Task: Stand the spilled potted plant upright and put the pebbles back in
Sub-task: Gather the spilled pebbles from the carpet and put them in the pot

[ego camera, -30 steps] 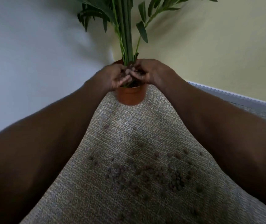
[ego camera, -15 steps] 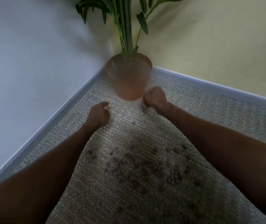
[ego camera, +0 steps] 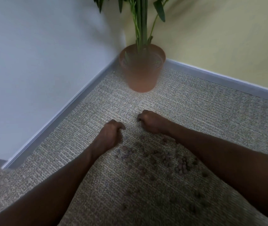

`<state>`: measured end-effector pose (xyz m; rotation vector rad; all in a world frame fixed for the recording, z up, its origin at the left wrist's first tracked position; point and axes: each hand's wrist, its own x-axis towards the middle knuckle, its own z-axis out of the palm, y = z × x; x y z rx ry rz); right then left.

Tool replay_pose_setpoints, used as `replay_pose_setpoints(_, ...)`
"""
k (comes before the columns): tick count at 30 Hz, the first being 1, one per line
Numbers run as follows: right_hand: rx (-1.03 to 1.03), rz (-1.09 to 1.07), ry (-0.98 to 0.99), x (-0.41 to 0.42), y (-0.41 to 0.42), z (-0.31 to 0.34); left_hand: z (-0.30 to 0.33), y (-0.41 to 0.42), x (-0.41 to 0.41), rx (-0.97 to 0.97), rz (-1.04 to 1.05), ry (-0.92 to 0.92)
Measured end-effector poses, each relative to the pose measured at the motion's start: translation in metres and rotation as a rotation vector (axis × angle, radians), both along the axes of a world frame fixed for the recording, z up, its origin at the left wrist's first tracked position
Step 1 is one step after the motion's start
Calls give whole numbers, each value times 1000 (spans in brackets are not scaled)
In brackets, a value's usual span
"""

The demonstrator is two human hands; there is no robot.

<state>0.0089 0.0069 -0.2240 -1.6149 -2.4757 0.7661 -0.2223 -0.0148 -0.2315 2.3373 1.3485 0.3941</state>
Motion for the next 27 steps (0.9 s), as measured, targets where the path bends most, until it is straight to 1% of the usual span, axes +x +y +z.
replay_pose_setpoints(6, -138, 130, -56, 6, -28, 8, -15, -57, -7, 28, -61, -103)
replay_pose_setpoints(9, -170, 183, -108, -2, -42, 7, -17, -64, -17, 47, -192, -34)
replay_pose_setpoints(11, -171, 220, -146, -9, -50, 5, -19, -66, -22, 56, -233, -5)
replay_pose_setpoints(13, -140, 223, -127, -13, -59, 4, -20, -68, -22, 31, -210, -15)
replay_pose_setpoints(16, -99, 183, -11, -15, -68, 0, -19, -72, -17, -5, -125, -66)
replay_pose_setpoints(20, -56, 83, 116, -17, -75, -1, -20, -79, -8, 85, -73, -83)
replay_pose_setpoints(23, -22, 54, 108, -21, -75, 2, -19, -82, -2, 131, -18, -47)
replay_pose_setpoints(27, 15, -2, 86, -25, -73, 4, -14, -81, 2, 145, -35, -16)
